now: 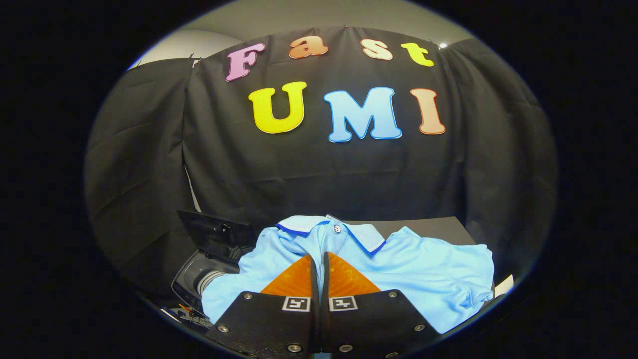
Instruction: Put the clothes into the washing machine and then close the washing machine lid.
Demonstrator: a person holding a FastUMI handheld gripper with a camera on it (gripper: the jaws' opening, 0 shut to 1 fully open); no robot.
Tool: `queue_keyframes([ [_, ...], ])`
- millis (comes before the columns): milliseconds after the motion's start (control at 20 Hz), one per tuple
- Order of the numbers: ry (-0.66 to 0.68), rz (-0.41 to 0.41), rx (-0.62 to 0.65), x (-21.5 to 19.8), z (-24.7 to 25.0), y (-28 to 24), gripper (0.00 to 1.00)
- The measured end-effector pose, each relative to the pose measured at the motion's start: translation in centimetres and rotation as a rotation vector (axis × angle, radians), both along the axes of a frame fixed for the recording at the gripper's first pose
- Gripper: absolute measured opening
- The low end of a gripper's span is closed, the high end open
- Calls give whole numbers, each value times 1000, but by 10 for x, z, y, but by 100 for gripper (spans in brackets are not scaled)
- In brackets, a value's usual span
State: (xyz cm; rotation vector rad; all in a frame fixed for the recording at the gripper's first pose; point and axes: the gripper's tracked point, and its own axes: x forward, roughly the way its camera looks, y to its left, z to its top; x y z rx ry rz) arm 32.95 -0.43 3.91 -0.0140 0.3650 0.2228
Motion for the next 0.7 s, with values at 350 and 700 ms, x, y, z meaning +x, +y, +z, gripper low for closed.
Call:
queue_keyframes([
  [350, -67, 7, 9, -23, 20, 50, 0],
  [700, -161, 49, -14, -34, 50, 112, 0],
])
